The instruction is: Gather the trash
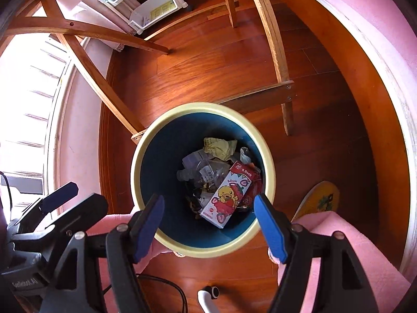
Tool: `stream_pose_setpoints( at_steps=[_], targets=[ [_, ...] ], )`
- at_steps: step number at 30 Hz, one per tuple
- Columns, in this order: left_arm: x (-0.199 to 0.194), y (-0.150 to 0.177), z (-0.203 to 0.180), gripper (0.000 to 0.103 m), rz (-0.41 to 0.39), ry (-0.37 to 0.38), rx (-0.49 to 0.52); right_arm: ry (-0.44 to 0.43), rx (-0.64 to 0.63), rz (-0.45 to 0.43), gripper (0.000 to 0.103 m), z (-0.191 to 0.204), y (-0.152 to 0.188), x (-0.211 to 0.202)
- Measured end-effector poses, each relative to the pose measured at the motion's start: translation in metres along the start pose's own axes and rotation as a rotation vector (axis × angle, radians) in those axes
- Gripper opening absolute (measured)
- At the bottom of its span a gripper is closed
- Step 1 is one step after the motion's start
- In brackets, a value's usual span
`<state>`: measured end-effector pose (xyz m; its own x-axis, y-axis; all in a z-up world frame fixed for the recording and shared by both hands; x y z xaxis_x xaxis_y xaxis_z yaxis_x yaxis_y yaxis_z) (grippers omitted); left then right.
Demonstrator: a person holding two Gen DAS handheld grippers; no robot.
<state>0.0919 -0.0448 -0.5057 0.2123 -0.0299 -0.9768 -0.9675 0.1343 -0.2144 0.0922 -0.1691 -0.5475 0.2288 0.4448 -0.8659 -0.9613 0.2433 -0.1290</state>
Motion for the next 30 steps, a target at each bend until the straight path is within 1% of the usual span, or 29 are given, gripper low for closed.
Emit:
stream_pose_setpoints(
  at_steps=[7, 12, 15, 19, 26, 30],
  targets=[
    [-0.001, 0.001, 0.004, 0.096, -0.003, -0.024, -0.004, 0.025, -0.012, -0.026, 0.072, -0.003, -0.003, -0.005],
    [-0.006, 0.006, 0.006, 0.096, -0.006, -0.032, -0.008, 0.039, -0.045, -0.039, 0.072, 0.000, -0.001, -0.009],
    [-0.012, 0.010, 0.008, 0.096, -0.012, -0.035, -0.012, 0.048, -0.070, -0.051, 0.072, 0.005, 0.000, -0.014],
    [-0.030, 0.016, 0.010, 0.096, -0.028, -0.041, -0.020, 0.059, -0.094, -0.077, 0.072, 0.014, 0.004, -0.027],
    [-0.083, 0.030, 0.005, 0.096, -0.120, -0.044, 0.008, 0.040, -0.102, -0.138, 0.072, 0.033, 0.017, -0.067],
    [-0.121, 0.034, 0.007, 0.096, -0.199, -0.068, 0.035, 0.026, -0.098, -0.179, 0.072, 0.040, 0.025, -0.098]
  ],
)
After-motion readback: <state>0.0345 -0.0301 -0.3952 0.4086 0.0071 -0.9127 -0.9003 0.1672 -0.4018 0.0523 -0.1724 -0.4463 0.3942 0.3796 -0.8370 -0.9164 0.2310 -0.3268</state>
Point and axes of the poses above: each gripper's, at about its wrist camera, not at the fingertips, and x roughly the way its jaws point, z to its left, y to its underside, the point moved 8 cm from there along x, roughly the way its jaws point, and after that the axes turned 9 degrees about -y, right-handed, at the moved point
